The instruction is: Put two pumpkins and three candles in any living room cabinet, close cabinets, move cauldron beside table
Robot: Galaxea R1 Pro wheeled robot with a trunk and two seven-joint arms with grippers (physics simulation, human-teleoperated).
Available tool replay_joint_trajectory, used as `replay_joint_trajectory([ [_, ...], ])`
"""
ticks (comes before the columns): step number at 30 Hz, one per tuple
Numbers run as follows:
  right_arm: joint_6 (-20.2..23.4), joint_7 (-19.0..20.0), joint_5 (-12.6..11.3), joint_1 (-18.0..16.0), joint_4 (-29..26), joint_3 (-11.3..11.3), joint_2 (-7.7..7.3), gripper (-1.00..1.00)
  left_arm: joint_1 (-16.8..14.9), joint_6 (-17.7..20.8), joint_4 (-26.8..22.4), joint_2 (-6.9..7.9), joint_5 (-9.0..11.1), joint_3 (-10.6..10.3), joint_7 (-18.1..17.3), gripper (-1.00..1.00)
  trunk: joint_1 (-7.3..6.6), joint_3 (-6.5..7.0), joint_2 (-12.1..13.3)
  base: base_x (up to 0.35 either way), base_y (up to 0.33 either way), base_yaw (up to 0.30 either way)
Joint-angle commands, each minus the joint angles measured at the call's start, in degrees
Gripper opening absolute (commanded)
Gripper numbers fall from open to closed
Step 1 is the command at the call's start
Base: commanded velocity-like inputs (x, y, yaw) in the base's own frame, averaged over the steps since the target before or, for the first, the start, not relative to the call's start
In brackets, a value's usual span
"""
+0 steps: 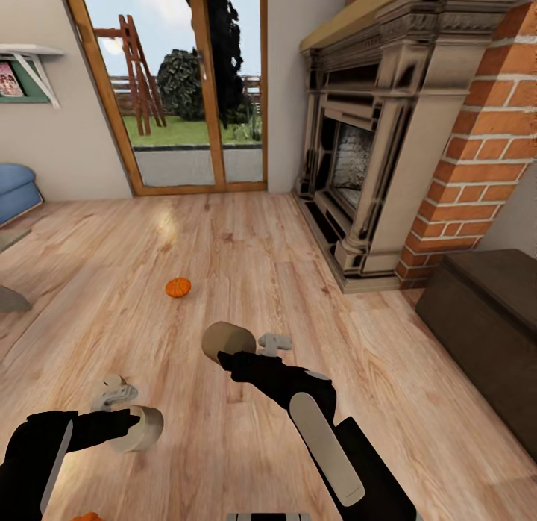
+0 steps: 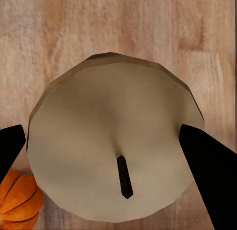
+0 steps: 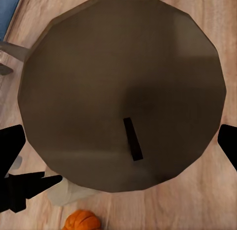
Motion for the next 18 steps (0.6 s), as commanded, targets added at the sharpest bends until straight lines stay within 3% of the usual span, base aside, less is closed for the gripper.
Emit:
replay_joint_trajectory([
  [1, 0.06, -0.56, -0.67, -0.04, -0.06, -0.02, 0.0, -1.0, -0.03, 0.18, -0.03, -0.01, -0.61, 0.06, -0.62, -1.0, -0.03, 0.18, 0.0, 0.0, 0.0, 0.0],
  [18, -0.37, -0.59, -0.84, -0.04, -0.05, -0.13, 0.0, -1.0, -0.03, 0.18, 0.0, -0.01, -0.61, 0.06, -0.62, -1.0, -0.47, 3.94, 0.22, 0.0, 0.0, 0.0],
])
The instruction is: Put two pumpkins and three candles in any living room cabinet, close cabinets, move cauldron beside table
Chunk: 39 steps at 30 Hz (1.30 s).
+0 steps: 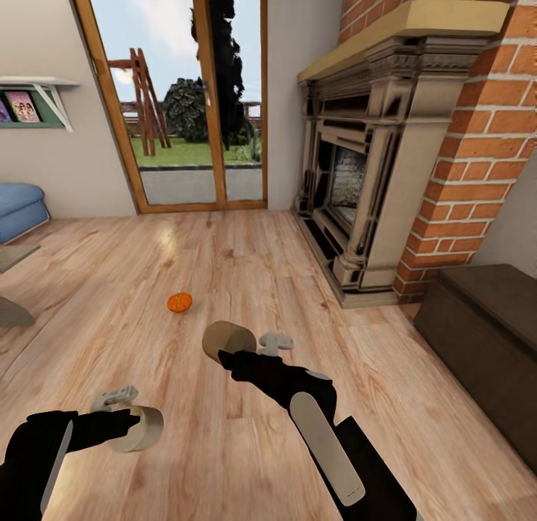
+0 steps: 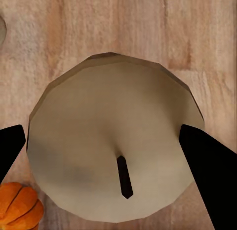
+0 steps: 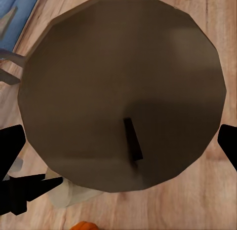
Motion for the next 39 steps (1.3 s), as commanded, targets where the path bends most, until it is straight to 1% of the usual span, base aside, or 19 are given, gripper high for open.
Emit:
replay_joint_trajectory([
  [1, 0.08, -0.52, -0.61, -0.04, -0.06, 0.03, 0.0, -1.0, -0.03, 0.18, -0.05, -0.01, -0.6, 0.06, -0.61, -1.0, -0.03, 0.17, 0.0, 0.0, 0.0, 0.0],
  [10, 0.08, -0.52, -0.61, -0.04, -0.06, 0.05, 0.0, -1.0, -0.03, 0.18, -0.05, -0.01, -0.6, 0.06, -0.62, -1.0, -0.27, 2.17, 0.13, 0.0, 0.0, 0.0],
  [19, 0.06, -0.6, -0.53, -0.04, -0.06, 0.38, 0.0, -1.0, -0.03, 0.2, -0.1, 0.08, -0.6, 0.14, -0.62, -1.0, -2.25, 3.77, 3.74, -0.02, 0.012, -0.003],
  [27, 0.08, -0.53, -0.68, -0.04, 0.0, 0.24, 0.0, -1.0, -0.03, 0.44, -0.09, 0.08, -0.6, 0.15, -0.62, -1.0, -4.01, 4.85, 6.95, -0.164, 0.12, -0.207],
  [35, 0.08, -0.52, -0.7, -0.04, 0.12, 0.24, 0.0, -1.0, -0.03, 0.44, -0.1, 0.03, -0.6, 0.15, -0.62, -1.0, -5.76, 5.87, 10.16, -0.015, 0.008, -0.237],
  [39, 0.01, -0.52, -0.62, -0.04, 0.12, 0.3, 0.0, -1.0, -0.03, 0.44, -0.09, -0.01, -0.6, 0.14, -0.62, -1.0, -6.64, 6.52, 11.76, 0.0, 0.0, -0.063],
])
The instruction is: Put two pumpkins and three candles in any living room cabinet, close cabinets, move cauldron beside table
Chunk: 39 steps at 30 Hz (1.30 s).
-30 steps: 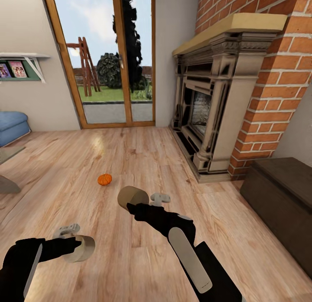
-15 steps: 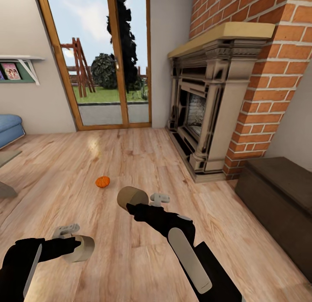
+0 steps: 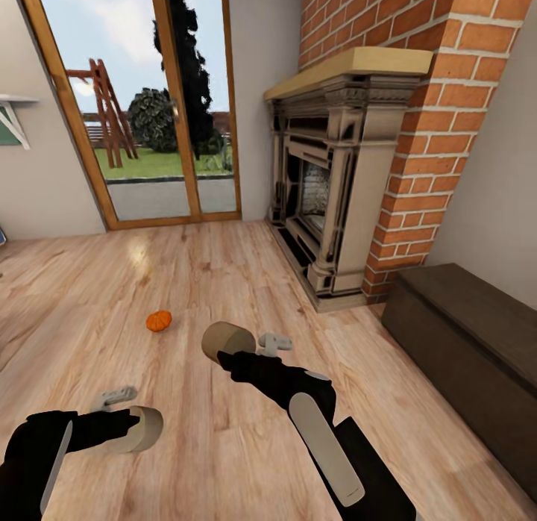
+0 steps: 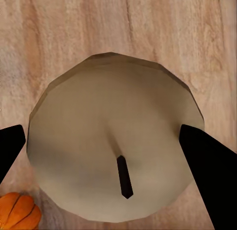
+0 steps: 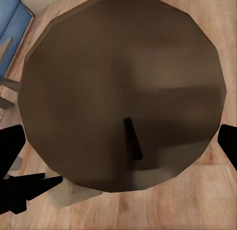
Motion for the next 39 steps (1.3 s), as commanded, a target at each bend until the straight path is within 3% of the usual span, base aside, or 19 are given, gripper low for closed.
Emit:
replay_joint_trajectory([
  [1, 0.06, -0.52, -0.63, -0.04, -0.06, 0.05, 0.0, -1.0, -0.04, 0.2, -0.06, -0.01, -0.49, 0.07, -0.61, -1.0, -0.23, 0.13, 0.39, 0.0, 0.0, 0.0],
  [20, -0.13, -0.52, -0.71, -0.04, -0.06, 0.02, 0.0, -1.0, -0.04, 0.2, -0.05, 0.04, -0.49, 0.07, -0.61, -1.0, -4.41, 3.54, 8.01, -0.232, 0.105, -0.24],
  [39, -0.13, -0.49, -0.8, -0.04, -0.05, 0.08, 0.0, -1.0, -0.04, 0.54, -0.02, 0.07, -0.49, 0.07, -0.61, -1.0, -8.58, 6.95, 15.63, -0.042, 0.016, -0.287],
])
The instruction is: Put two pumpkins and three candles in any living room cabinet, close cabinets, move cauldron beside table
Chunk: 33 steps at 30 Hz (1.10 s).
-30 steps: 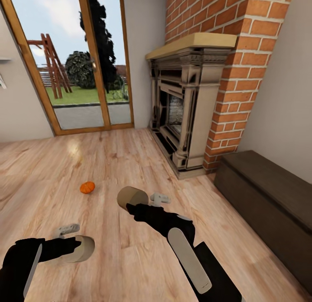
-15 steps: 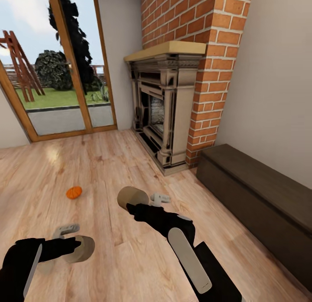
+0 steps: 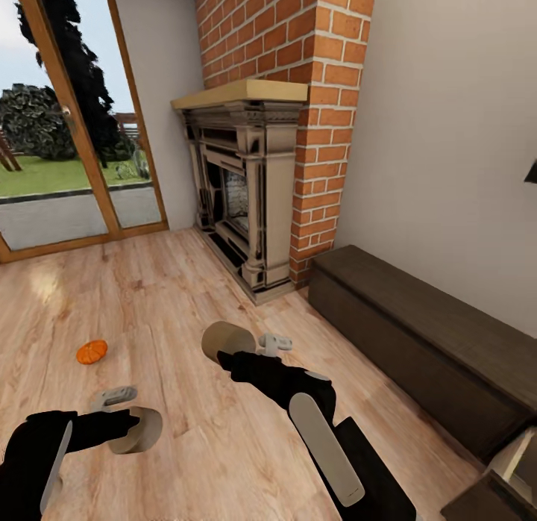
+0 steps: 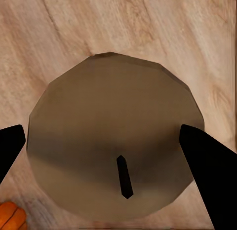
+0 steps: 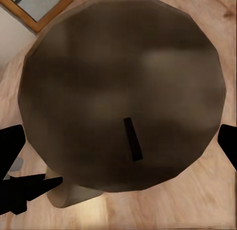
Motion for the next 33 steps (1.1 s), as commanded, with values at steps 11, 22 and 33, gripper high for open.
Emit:
replay_joint_trajectory([
  [11, 0.0, -0.46, -0.7, -0.06, -0.05, 0.09, 0.02, -1.0, -0.02, 0.2, -0.08, 0.01, -0.49, 0.07, -0.63, -1.0, -2.46, 1.93, 4.4, -0.292, 0.121, -0.288],
  [22, 0.0, -0.46, -0.7, -0.06, -0.04, 0.09, 0.02, -1.0, -0.02, 0.17, -0.07, -0.08, -0.45, 0.07, -0.63, -1.0, -4.87, 3.9, 8.81, -0.071, 0.027, -0.288],
  [33, -0.05, -0.46, -0.7, -0.06, -0.04, 0.15, 0.02, -1.0, -0.02, 0.19, -0.07, -0.08, -0.45, 0.07, -0.63, -1.0, -6.63, 5.43, 12.02, 0.0, 0.0, -0.288],
])
